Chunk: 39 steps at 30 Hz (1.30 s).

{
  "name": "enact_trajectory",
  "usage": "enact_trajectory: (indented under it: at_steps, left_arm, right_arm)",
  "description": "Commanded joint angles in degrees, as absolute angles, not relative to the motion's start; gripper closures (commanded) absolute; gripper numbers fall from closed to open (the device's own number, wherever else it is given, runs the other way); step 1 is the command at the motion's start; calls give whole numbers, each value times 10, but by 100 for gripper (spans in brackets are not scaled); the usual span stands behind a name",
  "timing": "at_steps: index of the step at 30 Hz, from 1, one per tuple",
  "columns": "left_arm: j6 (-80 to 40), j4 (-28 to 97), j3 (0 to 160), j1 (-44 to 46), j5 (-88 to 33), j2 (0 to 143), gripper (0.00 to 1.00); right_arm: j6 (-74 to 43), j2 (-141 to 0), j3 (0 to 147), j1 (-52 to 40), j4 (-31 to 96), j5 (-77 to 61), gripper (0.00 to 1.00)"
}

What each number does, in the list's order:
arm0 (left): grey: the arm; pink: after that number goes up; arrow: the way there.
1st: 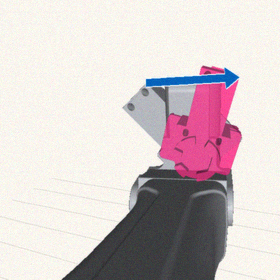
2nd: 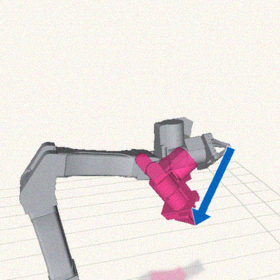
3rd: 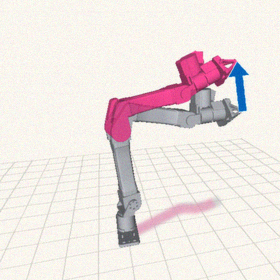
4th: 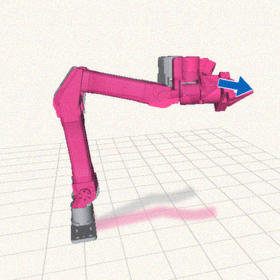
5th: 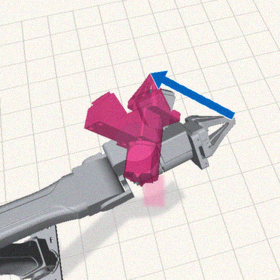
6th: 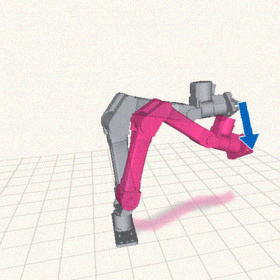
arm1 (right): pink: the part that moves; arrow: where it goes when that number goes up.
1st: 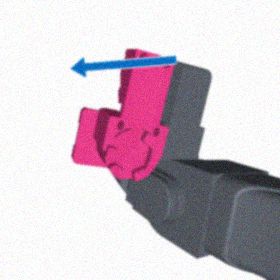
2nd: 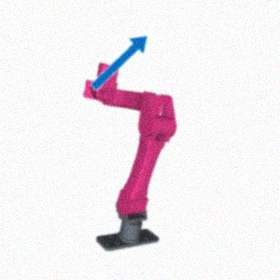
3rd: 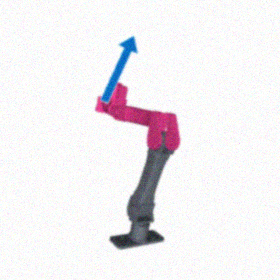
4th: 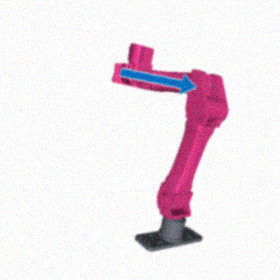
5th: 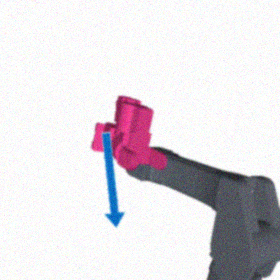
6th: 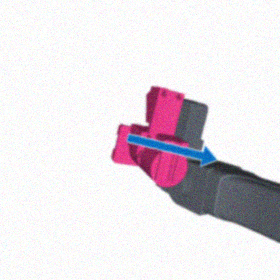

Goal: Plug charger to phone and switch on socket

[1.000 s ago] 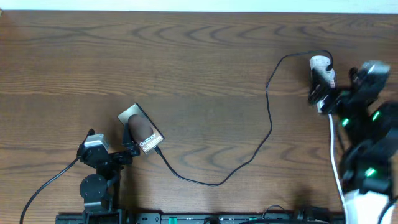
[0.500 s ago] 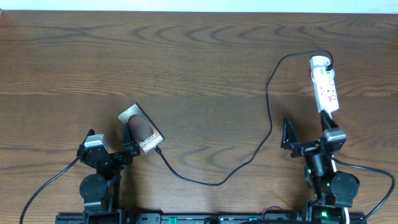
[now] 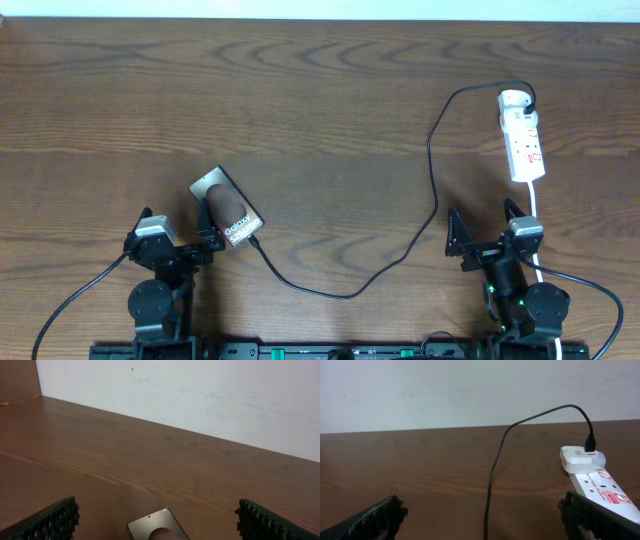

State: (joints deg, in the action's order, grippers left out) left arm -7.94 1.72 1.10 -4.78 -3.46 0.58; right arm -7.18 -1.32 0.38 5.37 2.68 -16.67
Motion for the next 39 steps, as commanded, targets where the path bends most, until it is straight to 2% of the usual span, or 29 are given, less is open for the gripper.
enact_trajectory:
  at_steps: [1,18,27,39]
  left_arm:
    - [-84,39,3,-50,-34,2,0]
    - [-84,39,3,-50,-34,2,0]
    - [-84,39,3,-50,-34,2,0]
    - [-84,39,3,-50,-34,2,0]
  right_arm:
    - [-66,-3,3,50,31,-160,1]
    - [-65,-3,3,50,33,-132,1]
    - [48,-3,3,50,35,-128,1]
    - [48,-3,4,40,43,-36,1]
